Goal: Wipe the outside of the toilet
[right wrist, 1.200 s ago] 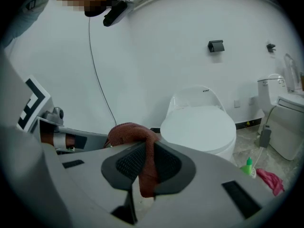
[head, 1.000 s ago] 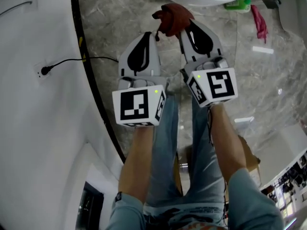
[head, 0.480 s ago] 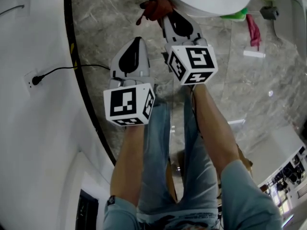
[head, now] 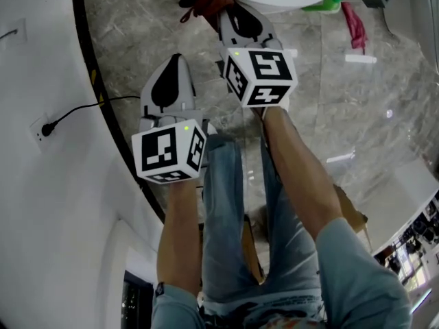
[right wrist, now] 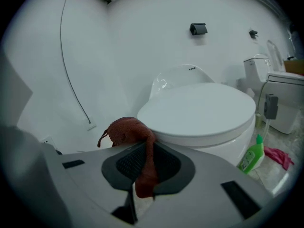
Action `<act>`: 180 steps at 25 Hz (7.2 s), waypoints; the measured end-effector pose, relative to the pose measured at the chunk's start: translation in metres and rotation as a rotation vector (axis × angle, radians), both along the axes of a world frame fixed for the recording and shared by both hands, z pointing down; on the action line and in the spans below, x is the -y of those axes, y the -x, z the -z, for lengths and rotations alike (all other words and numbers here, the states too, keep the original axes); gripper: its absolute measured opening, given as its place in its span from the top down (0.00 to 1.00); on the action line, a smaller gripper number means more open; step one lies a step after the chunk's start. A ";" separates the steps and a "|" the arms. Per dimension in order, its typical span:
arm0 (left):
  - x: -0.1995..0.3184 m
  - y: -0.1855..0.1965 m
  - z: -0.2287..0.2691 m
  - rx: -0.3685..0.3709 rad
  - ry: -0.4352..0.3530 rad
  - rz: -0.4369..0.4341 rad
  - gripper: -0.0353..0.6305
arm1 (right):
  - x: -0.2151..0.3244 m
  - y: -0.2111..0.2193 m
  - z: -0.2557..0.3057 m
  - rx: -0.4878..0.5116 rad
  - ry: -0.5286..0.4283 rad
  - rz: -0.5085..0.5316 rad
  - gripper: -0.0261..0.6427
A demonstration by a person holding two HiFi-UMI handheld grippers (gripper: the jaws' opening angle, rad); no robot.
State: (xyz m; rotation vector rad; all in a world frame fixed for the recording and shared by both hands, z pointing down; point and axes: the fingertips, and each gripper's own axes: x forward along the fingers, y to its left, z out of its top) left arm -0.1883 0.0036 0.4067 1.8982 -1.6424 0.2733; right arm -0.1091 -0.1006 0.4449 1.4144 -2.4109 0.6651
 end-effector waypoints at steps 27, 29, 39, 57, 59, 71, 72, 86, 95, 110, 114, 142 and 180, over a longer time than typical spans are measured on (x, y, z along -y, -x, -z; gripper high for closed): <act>0.004 -0.102 0.005 -0.014 0.035 -0.076 0.96 | -0.005 -0.134 0.011 0.010 0.016 -0.113 0.89; 0.006 -0.113 0.005 -0.014 0.037 -0.090 0.96 | -0.002 -0.148 0.011 0.009 0.017 -0.130 0.89; 0.030 -0.161 0.005 -0.026 0.054 -0.093 0.96 | 0.028 -0.199 0.010 -0.011 0.028 -0.120 0.89; 0.075 -0.205 -0.008 -0.045 0.083 -0.037 0.96 | 0.082 -0.251 -0.014 -0.062 0.056 -0.045 0.89; 0.072 -0.205 -0.009 -0.046 0.078 -0.042 0.96 | 0.081 -0.254 -0.012 -0.070 0.052 -0.036 0.89; 0.008 -0.140 -0.014 -0.053 0.086 -0.025 0.96 | 0.003 -0.236 0.008 -0.132 0.019 -0.030 0.89; 0.004 -0.133 -0.013 -0.054 0.084 -0.022 0.96 | -0.006 -0.228 0.008 -0.141 0.015 -0.014 0.89; -0.043 -0.032 -0.042 -0.084 0.086 -0.011 0.96 | -0.064 -0.044 -0.024 -0.091 0.012 0.149 0.89; -0.034 0.022 -0.077 -0.100 0.094 0.055 0.96 | -0.041 0.010 -0.070 -0.051 0.048 0.108 0.89; -0.028 0.023 -0.099 -0.104 0.126 0.090 0.96 | -0.005 0.000 -0.111 0.031 0.138 -0.063 0.89; -0.031 0.014 -0.101 -0.092 0.151 0.091 0.96 | -0.010 -0.014 -0.113 0.062 0.177 -0.104 0.89; 0.008 -0.112 -0.108 -0.030 0.234 0.073 0.96 | -0.012 -0.124 -0.094 -0.087 0.160 0.127 0.89; 0.024 -0.181 -0.099 -0.087 0.213 0.051 0.96 | 0.033 -0.247 -0.122 -0.203 0.195 0.078 0.89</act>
